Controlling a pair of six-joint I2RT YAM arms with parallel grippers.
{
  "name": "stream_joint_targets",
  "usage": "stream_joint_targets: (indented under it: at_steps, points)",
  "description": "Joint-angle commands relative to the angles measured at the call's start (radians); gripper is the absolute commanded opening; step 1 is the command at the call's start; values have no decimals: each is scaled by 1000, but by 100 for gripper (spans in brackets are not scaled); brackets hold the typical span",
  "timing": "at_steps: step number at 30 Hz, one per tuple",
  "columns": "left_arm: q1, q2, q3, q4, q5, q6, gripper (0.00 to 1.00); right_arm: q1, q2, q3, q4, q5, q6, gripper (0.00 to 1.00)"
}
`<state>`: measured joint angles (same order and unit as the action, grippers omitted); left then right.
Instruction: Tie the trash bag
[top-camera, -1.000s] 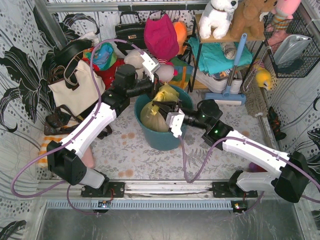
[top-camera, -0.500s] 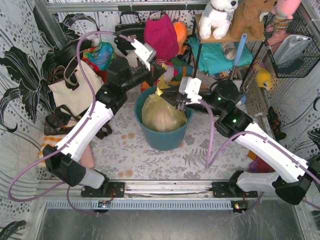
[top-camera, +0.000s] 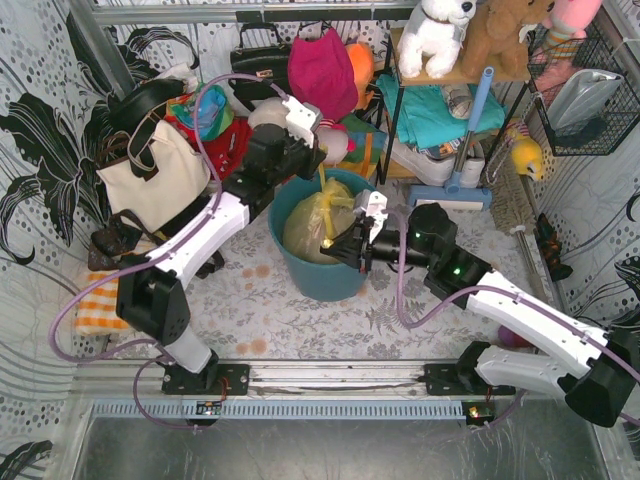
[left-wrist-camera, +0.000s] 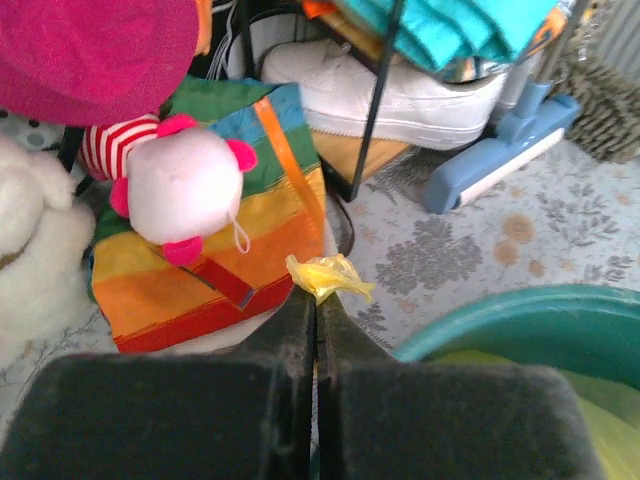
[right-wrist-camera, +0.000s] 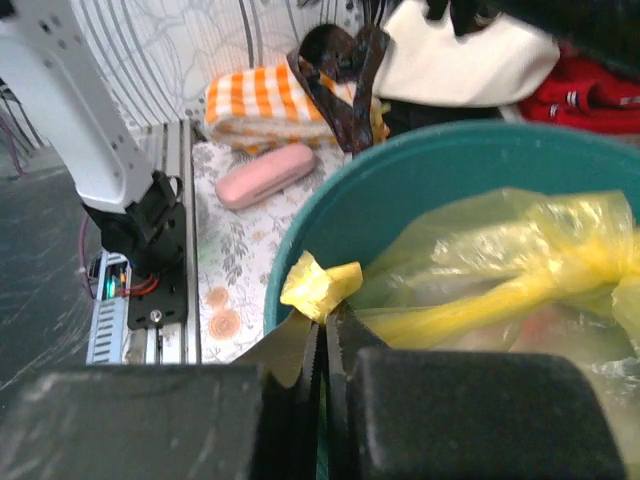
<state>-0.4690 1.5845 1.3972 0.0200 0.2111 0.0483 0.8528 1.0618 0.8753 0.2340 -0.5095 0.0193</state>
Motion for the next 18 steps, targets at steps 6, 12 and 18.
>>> stream_joint_targets:
  at_steps: [6, 12, 18]
  points:
    - [27, 4, 245, -15, 58, -16, 0, 3, -47, 227, 3, -100, 35, 0]
    - [28, -49, 51, 54, 17, -10, 0, 3, -125, 79, 58, -92, 183, 0]
    - [39, -21, -95, 177, -16, -6, 0, 3, -216, -123, 100, -38, 263, 0]
